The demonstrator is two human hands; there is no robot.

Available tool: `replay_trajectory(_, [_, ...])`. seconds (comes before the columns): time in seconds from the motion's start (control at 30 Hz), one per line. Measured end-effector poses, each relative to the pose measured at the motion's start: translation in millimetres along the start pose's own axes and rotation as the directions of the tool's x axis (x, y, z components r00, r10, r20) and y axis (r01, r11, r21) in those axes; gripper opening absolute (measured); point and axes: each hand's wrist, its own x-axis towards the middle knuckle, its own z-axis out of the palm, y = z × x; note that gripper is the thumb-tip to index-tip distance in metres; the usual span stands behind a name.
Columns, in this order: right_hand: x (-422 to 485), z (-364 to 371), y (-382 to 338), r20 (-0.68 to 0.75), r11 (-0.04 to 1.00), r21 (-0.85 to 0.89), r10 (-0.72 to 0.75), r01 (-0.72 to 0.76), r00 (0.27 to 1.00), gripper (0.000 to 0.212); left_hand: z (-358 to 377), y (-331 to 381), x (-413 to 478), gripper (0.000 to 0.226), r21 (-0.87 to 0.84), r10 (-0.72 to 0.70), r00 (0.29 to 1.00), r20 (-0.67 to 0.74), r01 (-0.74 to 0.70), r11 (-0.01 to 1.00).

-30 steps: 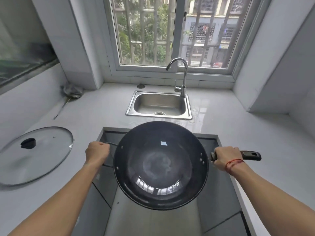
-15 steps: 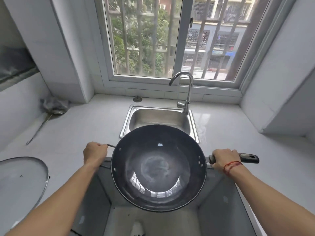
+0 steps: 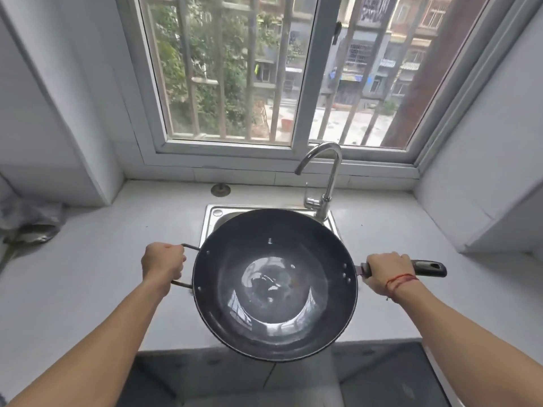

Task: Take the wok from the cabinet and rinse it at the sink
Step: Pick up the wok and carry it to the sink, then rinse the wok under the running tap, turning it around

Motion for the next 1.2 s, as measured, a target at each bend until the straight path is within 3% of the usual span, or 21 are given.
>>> replay_trajectory(0.23, [47.3,-3.0,-7.9,0.018,1.0,-0.009,-0.007,0.007,1.0,0.015,22.6,14.2,43.9,0.025,0.016,-0.023,1.0,0.015,0.023,1.0])
replay_trajectory(0.77, [182.4,26.0,-22.7,0.072,0.994,-0.006,-0.109,0.11,0.991,0.024,87.9,31.5,123.6,0.025,0.09,-0.049,0.997,-0.056,0.054,0.994])
replay_trajectory(1.2, [227.2,53.7,-41.8,0.142,0.987,0.021,-0.158,0.156,0.977,0.023,114.6,13.9,160.2,0.023,0.126,-0.117,0.991,-0.058,0.123,0.984])
